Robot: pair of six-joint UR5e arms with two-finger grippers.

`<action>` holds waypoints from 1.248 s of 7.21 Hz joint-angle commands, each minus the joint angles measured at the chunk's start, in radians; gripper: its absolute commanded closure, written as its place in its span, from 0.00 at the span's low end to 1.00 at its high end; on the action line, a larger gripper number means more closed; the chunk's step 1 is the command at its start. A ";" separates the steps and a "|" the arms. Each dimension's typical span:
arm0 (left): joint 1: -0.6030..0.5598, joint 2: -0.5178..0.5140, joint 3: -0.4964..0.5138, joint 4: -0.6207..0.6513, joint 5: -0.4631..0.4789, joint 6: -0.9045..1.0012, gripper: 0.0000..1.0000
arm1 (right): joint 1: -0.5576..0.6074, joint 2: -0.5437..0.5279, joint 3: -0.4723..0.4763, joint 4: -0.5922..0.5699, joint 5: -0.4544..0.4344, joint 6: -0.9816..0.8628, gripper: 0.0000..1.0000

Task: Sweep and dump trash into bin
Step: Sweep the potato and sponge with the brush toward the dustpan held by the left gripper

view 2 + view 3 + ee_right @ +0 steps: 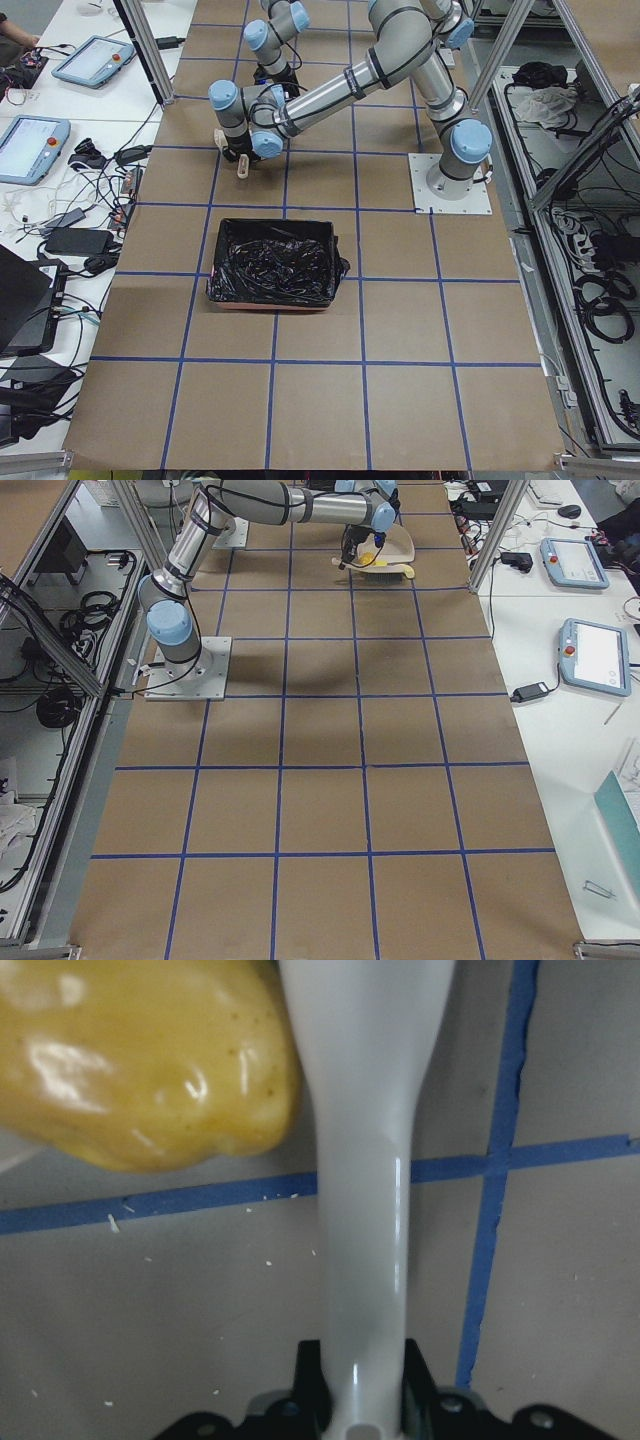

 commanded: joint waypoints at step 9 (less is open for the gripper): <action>0.008 0.002 0.002 -0.001 -0.003 0.001 1.00 | 0.058 0.020 -0.006 -0.108 0.073 0.086 1.00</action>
